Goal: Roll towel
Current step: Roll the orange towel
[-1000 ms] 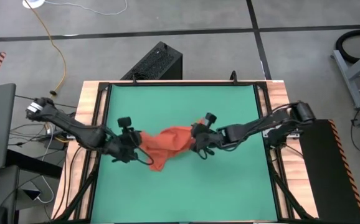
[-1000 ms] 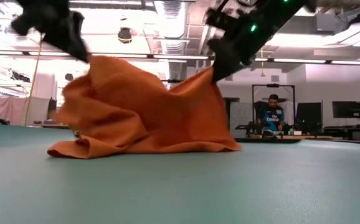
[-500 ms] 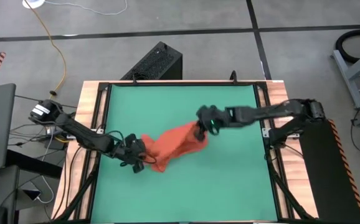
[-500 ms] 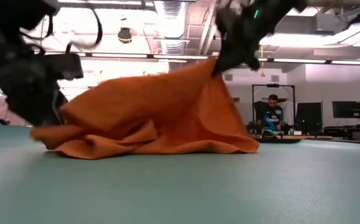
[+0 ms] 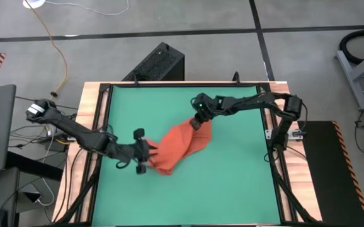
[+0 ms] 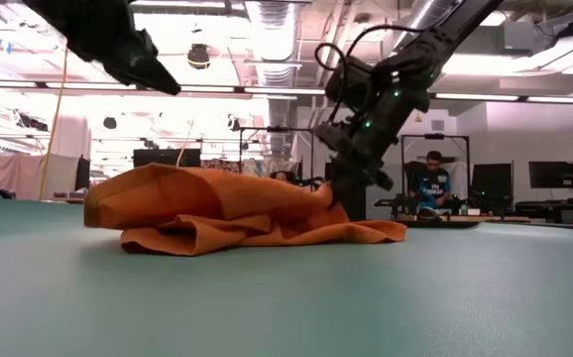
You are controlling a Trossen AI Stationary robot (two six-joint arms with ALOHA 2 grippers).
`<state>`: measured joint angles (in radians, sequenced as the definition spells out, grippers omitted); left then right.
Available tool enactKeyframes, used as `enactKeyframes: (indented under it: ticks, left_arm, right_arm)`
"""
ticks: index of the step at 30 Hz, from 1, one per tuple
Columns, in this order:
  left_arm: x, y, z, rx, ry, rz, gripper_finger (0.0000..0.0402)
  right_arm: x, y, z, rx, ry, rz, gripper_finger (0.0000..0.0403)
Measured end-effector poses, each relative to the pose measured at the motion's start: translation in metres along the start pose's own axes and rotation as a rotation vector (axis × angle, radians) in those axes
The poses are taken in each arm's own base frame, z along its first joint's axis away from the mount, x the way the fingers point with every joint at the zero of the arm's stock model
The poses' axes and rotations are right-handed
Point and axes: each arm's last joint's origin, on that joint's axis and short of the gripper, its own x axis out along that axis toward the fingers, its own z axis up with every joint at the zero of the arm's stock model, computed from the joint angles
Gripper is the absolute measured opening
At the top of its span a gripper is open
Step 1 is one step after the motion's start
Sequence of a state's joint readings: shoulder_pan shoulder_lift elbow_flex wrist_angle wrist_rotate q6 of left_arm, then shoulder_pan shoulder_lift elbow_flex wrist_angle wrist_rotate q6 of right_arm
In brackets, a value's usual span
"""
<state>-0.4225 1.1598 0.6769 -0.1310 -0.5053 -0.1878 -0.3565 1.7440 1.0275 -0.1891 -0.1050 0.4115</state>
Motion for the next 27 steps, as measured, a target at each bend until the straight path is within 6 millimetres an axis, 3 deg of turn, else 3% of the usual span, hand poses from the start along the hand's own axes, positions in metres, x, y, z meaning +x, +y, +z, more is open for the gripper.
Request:
enactKeyframes:
  ticks: [6,10,13,17,27]
  left_arm:
    - [0.049,-0.034,-0.012,0.353,0.083,-0.003,0.0087]
    - [0.070,-0.059,-0.003,0.576,0.216,-0.019,0.0087]
    - [0.071,-0.072,0.014,0.678,0.310,-0.005,0.0087]
    - [0.067,-0.084,0.029,0.710,0.342,0.005,0.0087]
    - [0.088,-0.098,0.012,0.682,0.360,0.000,0.0087]
  right_arm:
    - [0.003,0.001,0.000,-0.007,-0.005,0.005,0.0001]
    - [0.000,0.002,0.001,-0.022,-0.012,0.009,0.0001]
    - [0.001,0.002,0.000,-0.025,-0.007,0.006,0.0001]
    - [0.004,0.001,-0.001,-0.032,0.001,0.002,0.0001]
    - [0.004,0.003,0.000,-0.056,-0.018,0.014,0.0001]
